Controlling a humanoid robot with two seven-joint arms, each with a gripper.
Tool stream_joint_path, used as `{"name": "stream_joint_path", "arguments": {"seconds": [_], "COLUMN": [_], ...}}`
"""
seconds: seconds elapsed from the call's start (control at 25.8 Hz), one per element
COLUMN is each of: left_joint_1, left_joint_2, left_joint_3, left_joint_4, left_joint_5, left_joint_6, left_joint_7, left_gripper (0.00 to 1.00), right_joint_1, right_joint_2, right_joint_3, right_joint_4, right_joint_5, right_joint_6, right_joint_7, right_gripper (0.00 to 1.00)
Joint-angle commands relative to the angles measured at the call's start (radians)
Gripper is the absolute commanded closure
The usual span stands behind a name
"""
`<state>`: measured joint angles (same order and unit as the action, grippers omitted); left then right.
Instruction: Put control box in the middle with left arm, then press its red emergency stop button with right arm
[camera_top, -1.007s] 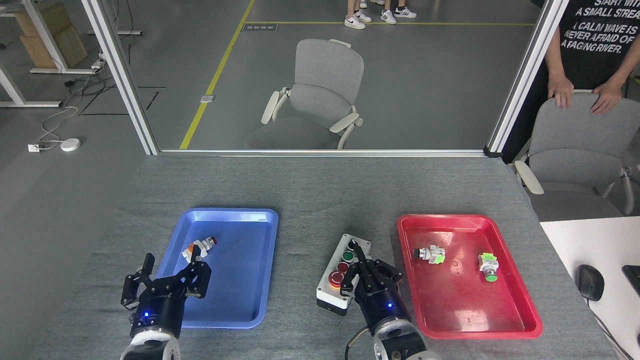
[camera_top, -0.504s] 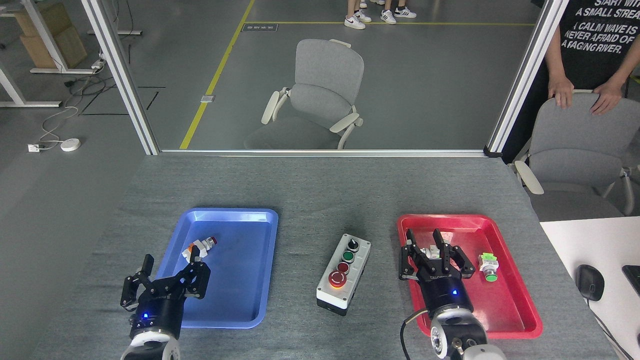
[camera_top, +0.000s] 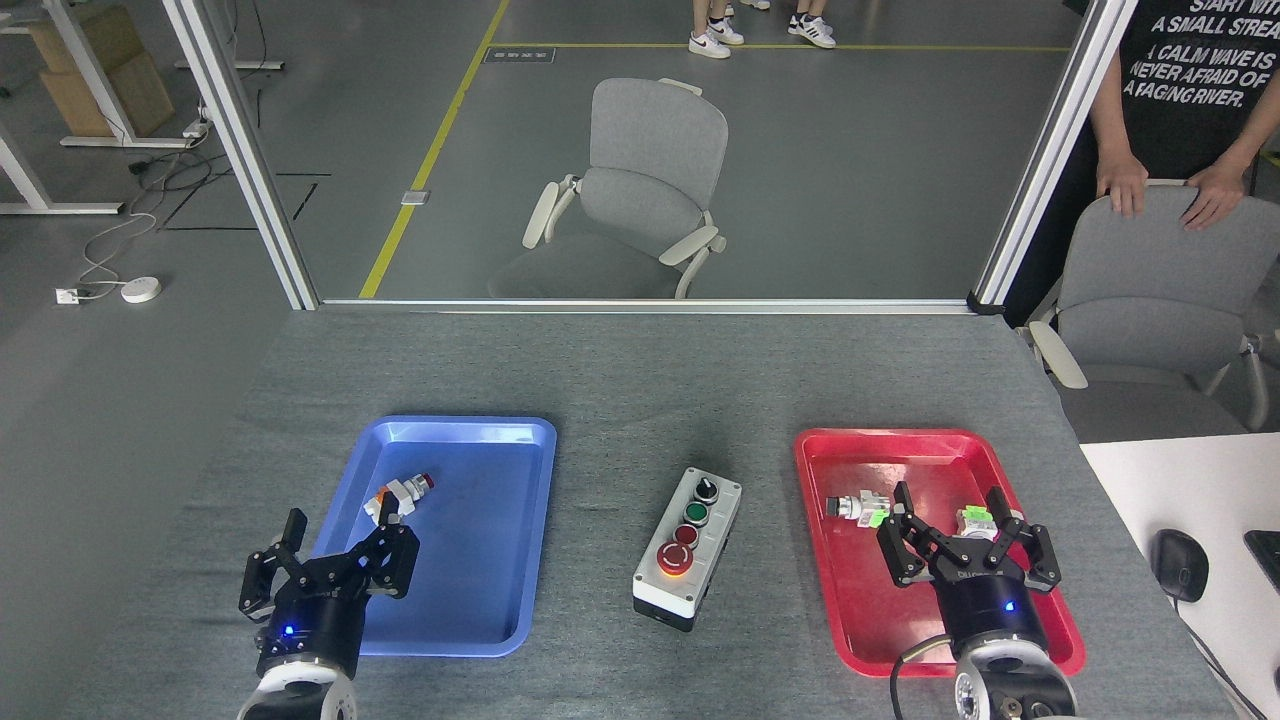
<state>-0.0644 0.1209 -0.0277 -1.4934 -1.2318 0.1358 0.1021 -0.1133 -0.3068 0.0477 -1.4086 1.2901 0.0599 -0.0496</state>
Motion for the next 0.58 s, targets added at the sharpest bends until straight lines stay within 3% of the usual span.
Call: {"name": "stream_joint_path", "arguments": {"seconds": [0.0, 0.54], "left_joint_1": [0.000, 0.000], "left_joint_2": [0.000, 0.000], "left_joint_3": [0.000, 0.000], "left_joint_4": [-0.001, 0.001], "left_joint_5": [0.000, -0.002], "left_joint_6": [0.001, 0.001], "left_joint_7": [-0.001, -0.004], "left_gripper": [0.01, 0.01], "right_joint_1": [0.007, 0.024], "right_joint_2": [-0.020, -0.017], "right_joint_3": [-0.015, -0.005], "right_joint_4": [-0.001, -0.023], "right_joint_5": [-0.002, -0.012], "right_joint_6": [0.002, 0.006], "right_joint_7": [0.002, 0.010], "right_gripper": [0.02, 0.02]}}
